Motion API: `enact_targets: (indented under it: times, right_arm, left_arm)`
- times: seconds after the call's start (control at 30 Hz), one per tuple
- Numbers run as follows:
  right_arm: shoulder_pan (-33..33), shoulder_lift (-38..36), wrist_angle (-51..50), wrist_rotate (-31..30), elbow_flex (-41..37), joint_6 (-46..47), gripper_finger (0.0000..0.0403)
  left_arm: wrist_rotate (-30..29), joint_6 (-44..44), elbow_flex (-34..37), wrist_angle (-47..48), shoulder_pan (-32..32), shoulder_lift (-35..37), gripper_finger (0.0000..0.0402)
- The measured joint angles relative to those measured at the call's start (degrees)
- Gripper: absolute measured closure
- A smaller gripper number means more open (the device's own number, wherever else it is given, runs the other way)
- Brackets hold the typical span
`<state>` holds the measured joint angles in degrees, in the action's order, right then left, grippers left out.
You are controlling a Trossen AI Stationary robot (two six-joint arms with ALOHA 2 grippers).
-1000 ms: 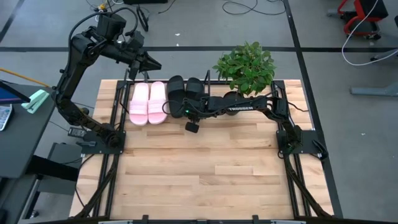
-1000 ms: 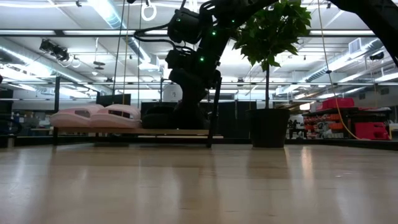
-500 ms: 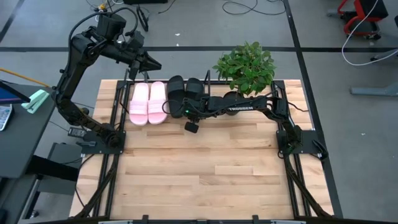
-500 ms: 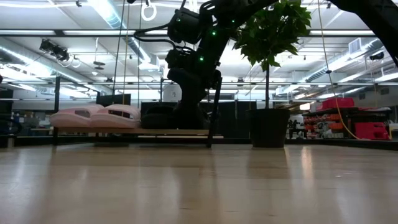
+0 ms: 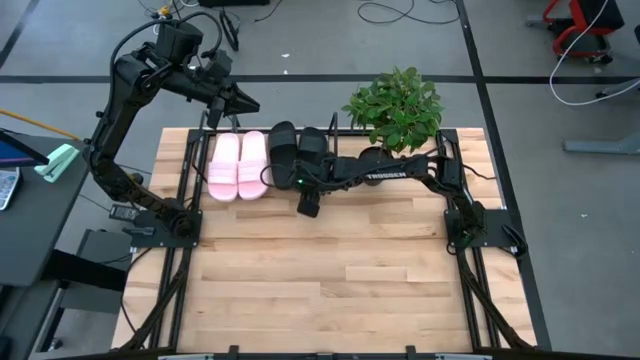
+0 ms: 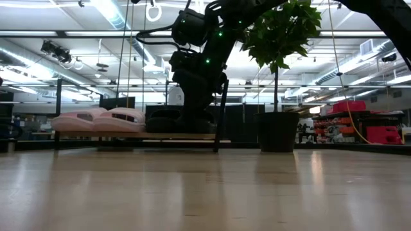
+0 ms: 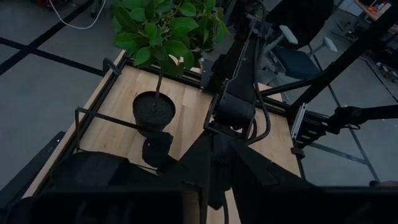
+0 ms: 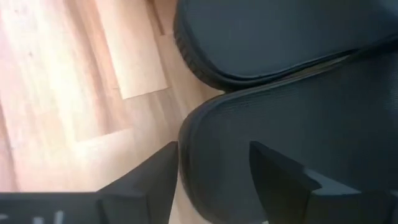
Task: Pick and place slides into the shelf
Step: Return to Home Position
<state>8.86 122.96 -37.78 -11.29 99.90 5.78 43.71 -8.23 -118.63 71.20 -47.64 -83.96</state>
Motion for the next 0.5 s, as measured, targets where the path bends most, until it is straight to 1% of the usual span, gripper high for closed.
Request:
enact_targets:
  times: [0.17, 0.37, 0.5]
  right_arm:
    - [0.6, 0.0, 0.1, -0.4, 0.0, 0.1, 0.0192]
    - [0.6, 0.0, 0.1, -0.3, 0.0, -0.2, 0.0192]
    - [0.5, -0.1, 0.1, 0.2, 0.0, -0.9, 0.0196]
  left_arm:
    - [0.0, 0.0, 0.0, 0.0, 0.0, 0.0, 0.0342]
    - [0.0, 0.0, 0.0, 0.3, 0.0, 0.0, 0.0351]
    - [0.0, 0.0, 0.0, 0.4, 0.0, 0.0, 0.0347]
